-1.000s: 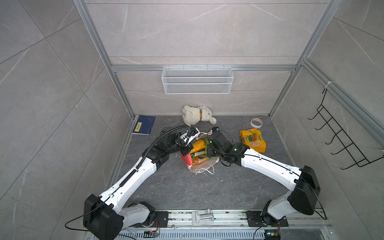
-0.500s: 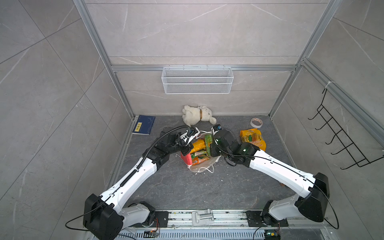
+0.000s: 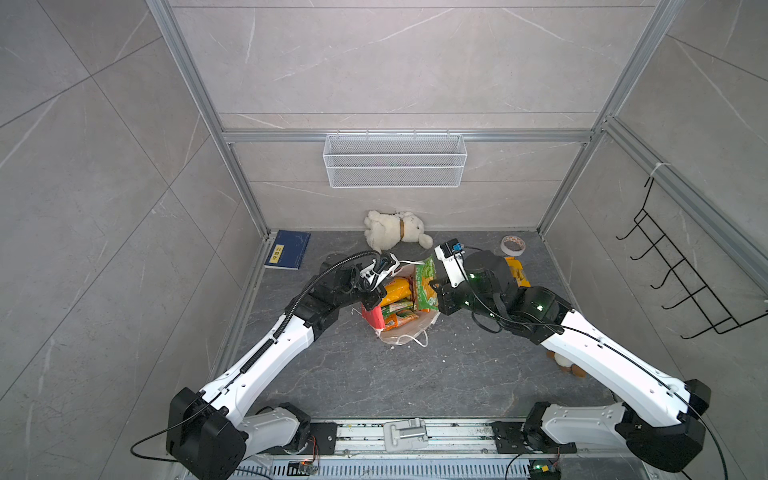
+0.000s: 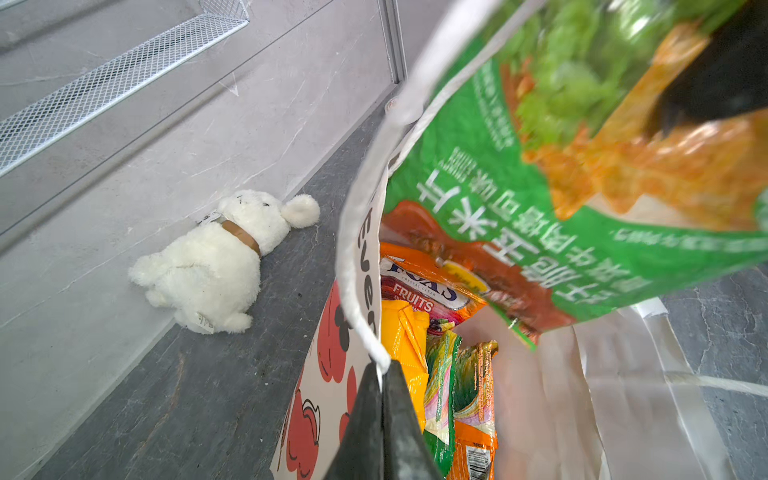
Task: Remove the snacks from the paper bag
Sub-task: 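Grasp the green corn-chip packet with the right gripper and lift it out, then carry the green packet with the right gripper beside the yellow packet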
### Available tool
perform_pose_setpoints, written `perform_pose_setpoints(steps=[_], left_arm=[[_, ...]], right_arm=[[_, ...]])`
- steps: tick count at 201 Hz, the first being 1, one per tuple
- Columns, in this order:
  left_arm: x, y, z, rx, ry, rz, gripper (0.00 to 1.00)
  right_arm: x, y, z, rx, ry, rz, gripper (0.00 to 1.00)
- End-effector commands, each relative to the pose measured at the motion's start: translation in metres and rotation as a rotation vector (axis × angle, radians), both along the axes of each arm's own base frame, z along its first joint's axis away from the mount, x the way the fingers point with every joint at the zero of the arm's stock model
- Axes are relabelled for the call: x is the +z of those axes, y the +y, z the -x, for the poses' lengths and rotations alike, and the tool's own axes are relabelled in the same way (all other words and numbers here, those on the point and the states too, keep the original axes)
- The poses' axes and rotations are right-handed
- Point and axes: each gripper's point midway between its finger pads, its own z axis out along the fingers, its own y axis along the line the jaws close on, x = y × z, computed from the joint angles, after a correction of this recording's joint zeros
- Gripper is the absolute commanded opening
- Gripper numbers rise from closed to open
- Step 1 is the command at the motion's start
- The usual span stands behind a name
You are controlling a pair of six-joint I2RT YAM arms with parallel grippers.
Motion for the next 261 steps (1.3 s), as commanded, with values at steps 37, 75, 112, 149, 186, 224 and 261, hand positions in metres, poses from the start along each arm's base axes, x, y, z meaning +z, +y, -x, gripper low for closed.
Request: perform_pose_setpoints(steps=[37,75,112,149,186,224,261], left_arm=[[0.043,-0.008,0.0,-0.022,-0.136,0.09,0.0],[0.043,-0.009,0.0,-0.03,-0.143,0.09,0.0],[0.047,-0.009,0.003,-0.035,-0.152,0.101,0.0],[0.046,-0.008,0.005,-0.037,-0.148,0.111,0.0],[0.047,-0.009,0.006,-0.044,-0.147,0.121,0.0],[0.049,-0.012,0.006,-0.061,-0.147,0.127,0.0],[0.05,-0.015,0.005,-0.072,-0.144,0.132,0.0]], right_arm=[[0.026,-0.034,0.034,0.088,-0.031,0.068,0.0],[0.055,-0.076,0.034,-0.064,-0.142,0.019,0.0],[0.075,-0.116,0.022,-0.253,-0.193,0.021,0.0],[0.06,-0.146,-0.01,-0.402,-0.14,0.012,0.0],[0.018,-0.14,-0.06,-0.401,-0.021,-0.001,0.0],[-0.033,-0.113,-0.104,-0.247,0.188,-0.111,0.0],[-0.076,-0.103,-0.131,-0.148,0.378,-0.22,0.0]])
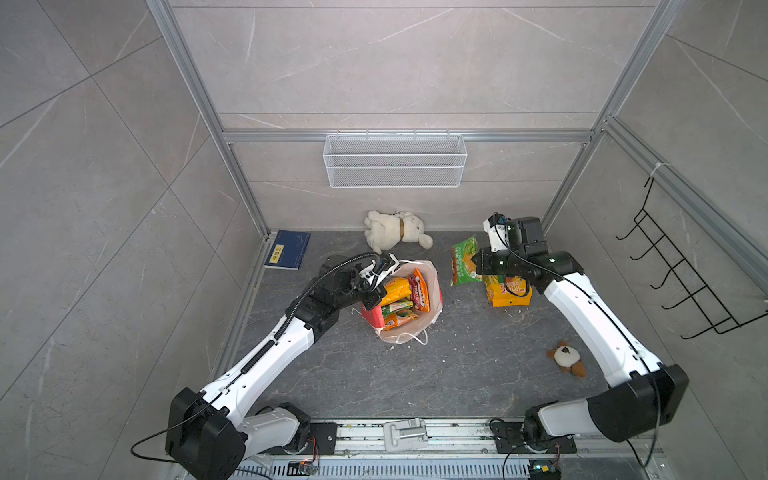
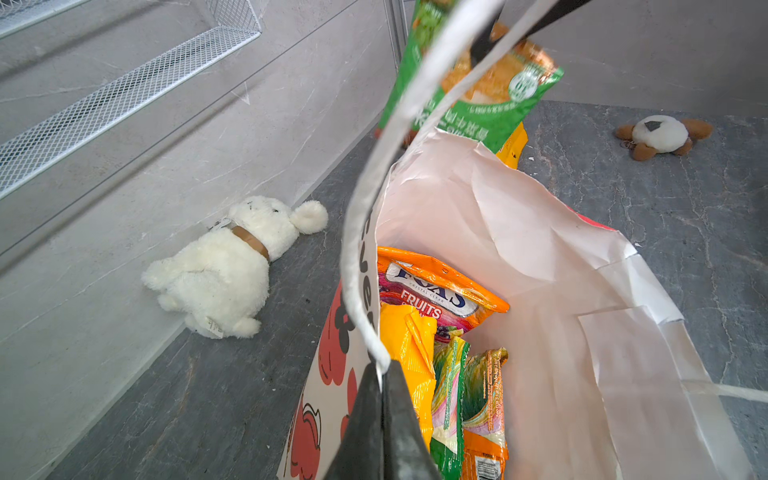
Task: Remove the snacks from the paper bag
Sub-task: 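Carry the green packet with the right gripper beside the yellow packet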
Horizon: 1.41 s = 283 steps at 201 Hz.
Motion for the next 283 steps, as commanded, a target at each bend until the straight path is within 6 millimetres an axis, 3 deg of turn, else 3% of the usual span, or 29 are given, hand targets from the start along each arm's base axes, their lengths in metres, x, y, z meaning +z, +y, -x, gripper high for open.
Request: perform_pose_setpoints(steps=[1,77,127,182,213,226,256,283], left_arm=[[0.049,-0.015,0.007,-0.079,-0.117,0.114,0.0],[0.048,-0.018,0.008,-0.097,-0.114,0.112,0.0],[0.046,-0.018,0.008,-0.095,-0.111,0.11,0.0],[0.044,-0.02,0.003,-0.091,-0.108,0.106,0.0],[0.045,-0.021,0.002,-0.095,-0.11,0.105,0.0],[0.046,-0.021,0.002,-0.094,-0.11,0.105,0.0],[0.046,-0.022,0.001,-0.096,-0.109,0.105,0.0],[0.045,-0.022,0.001,-0.097,-0.106,0.106,0.0]], right_arm=[[-0.007,0.022,-0.006,0.123,0.072,-0.174,0.0],[-0.119,-0.008,-0.04,0.05,0.327,-0.027,0.0],[-0.154,-0.038,-0.052,-0.023,0.38,0.154,0.0],[-0.179,-0.061,-0.062,-0.064,0.443,0.311,0.0],[-0.186,-0.069,-0.066,-0.102,0.468,0.345,0.07],[-0.184,-0.071,-0.067,-0.108,0.46,0.354,0.2],[-0.173,-0.08,-0.072,-0.139,0.435,0.397,0.28],[-0.149,-0.085,-0.075,-0.18,0.4,0.418,0.34]])
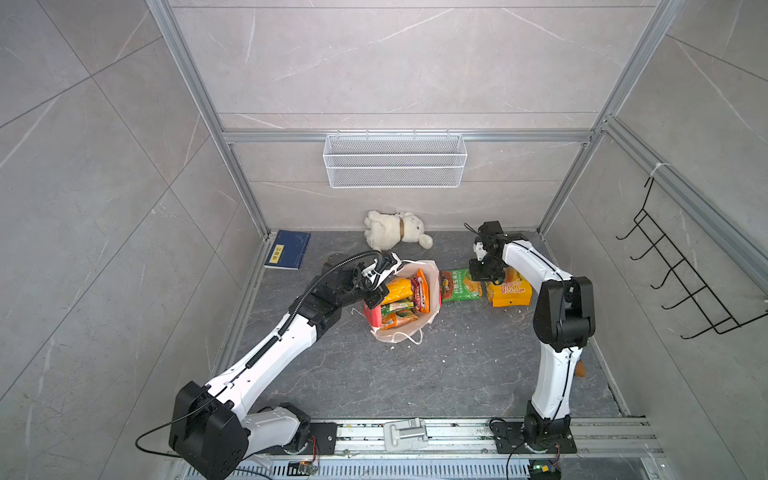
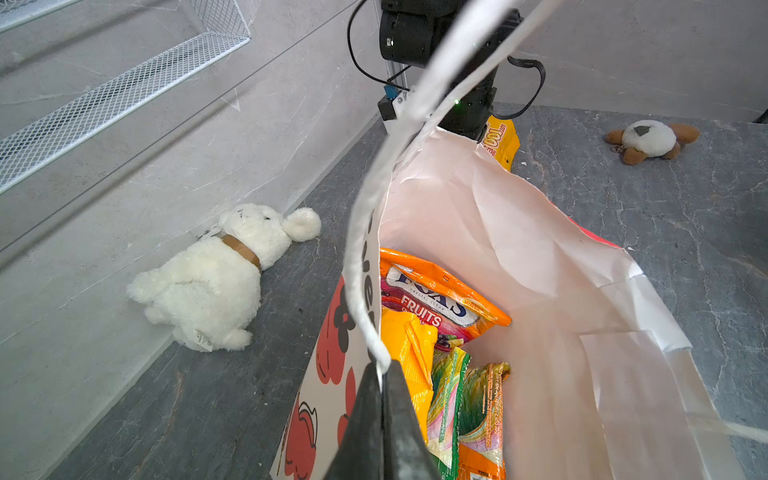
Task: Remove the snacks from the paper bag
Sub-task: 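Carry the green packet with the right gripper beside the yellow packet, then lower the green packet onto the table and open the right gripper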
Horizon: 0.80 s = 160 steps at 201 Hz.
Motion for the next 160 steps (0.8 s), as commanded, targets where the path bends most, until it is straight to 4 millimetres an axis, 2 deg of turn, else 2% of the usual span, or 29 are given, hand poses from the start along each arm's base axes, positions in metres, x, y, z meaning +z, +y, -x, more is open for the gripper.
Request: perform_pose_setpoints(steps=[1,16,25,39,51,61,74,102,137,160], left_arm=[[0.048,-0.015,0.004,-0.07,-0.109,0.098,0.0],[0.048,-0.015,0.005,-0.071,-0.109,0.099,0.0],[0.049,-0.015,0.005,-0.07,-0.11,0.1,0.0],[0.049,-0.014,0.005,-0.067,-0.11,0.102,0.0],[0.049,-0.014,0.006,-0.07,-0.112,0.106,0.0],[0.049,-0.014,0.005,-0.069,-0.111,0.107,0.0],[0.049,-0.015,0.005,-0.07,-0.111,0.107,0.0],[0.049,-0.016,0.004,-0.072,-0.112,0.107,0.0],[0.051,-0.016,0.005,-0.076,-0.111,0.11,0.0],[0.05,-0.015,0.006,-0.077,-0.107,0.109,0.0]], right_arm=[[0.025,-0.012,-0.002,-0.04,-0.033,0.06,0.34],[0.043,-0.014,-0.001,-0.062,-0.068,0.084,0.36],[0.053,-0.006,0.0,-0.048,-0.094,0.071,0.37],[0.067,0.017,0.005,-0.002,-0.135,0.019,0.43],[0.071,0.035,0.011,0.024,-0.156,-0.004,0.49],[0.068,0.051,0.017,0.043,-0.153,-0.019,0.56],[0.059,0.069,0.024,0.061,-0.144,-0.028,0.59],[0.033,0.092,0.026,0.071,-0.12,-0.024,0.61],[-0.002,0.101,0.021,0.063,-0.092,0.017,0.61],[-0.016,0.101,0.015,0.061,-0.091,0.054,0.62]])
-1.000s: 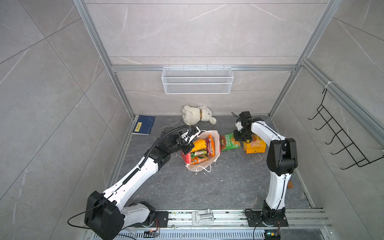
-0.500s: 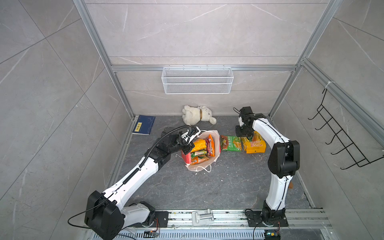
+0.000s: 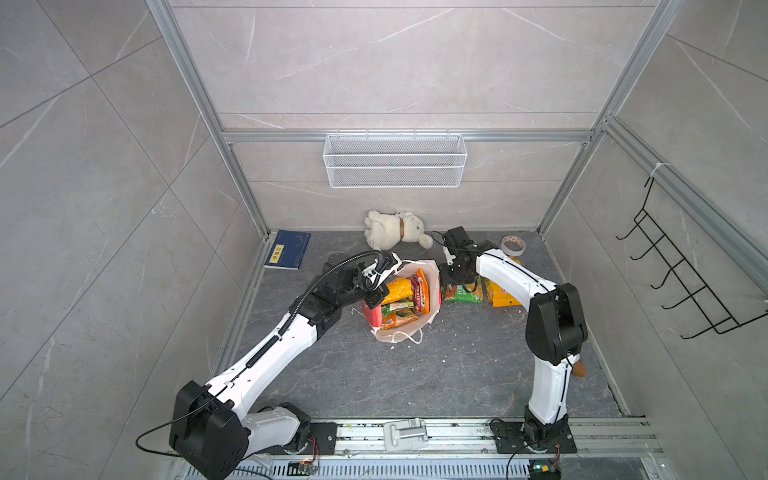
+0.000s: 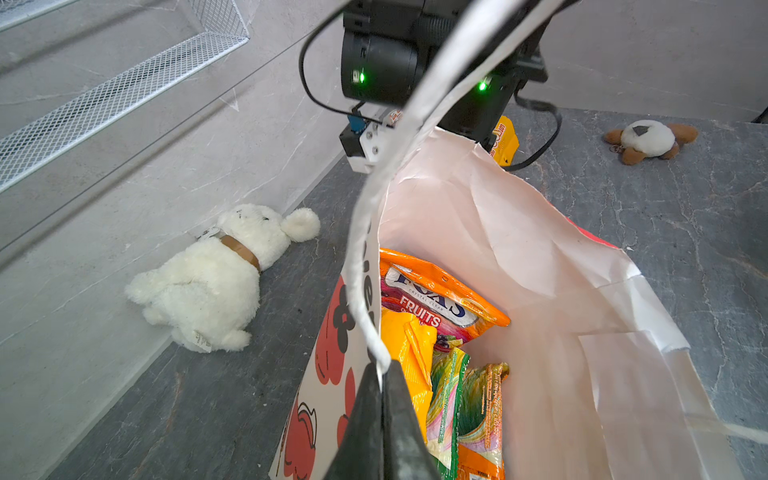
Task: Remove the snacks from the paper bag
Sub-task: 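Lower the green packet onto the table and open the right gripper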
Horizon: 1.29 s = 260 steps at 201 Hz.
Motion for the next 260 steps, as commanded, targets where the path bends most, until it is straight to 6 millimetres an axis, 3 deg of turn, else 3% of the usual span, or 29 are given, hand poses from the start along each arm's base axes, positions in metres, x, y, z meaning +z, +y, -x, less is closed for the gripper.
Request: perform_pose_setpoints(steps=[1,80,137,260], left_arm=[[0.05,-0.015,0.006,-0.075,-0.109,0.109,0.0],[0.049,-0.016,0.005,-0.078,-0.102,0.112,0.0],[0.048,-0.016,0.006,-0.083,-0.097,0.11,0.0],[0.045,-0.016,0.007,-0.083,-0.091,0.103,0.0]], right_arm=[[-0.02,-0.003,-0.007,-0.038,0.0,0.047,0.62],[-0.053,-0.018,-0.015,-0.08,0.025,0.221,0.64],[-0.057,-0.036,-0.018,-0.12,0.012,0.312,0.61],[-0.065,-0.074,-0.018,-0.231,0.067,0.306,0.57]])
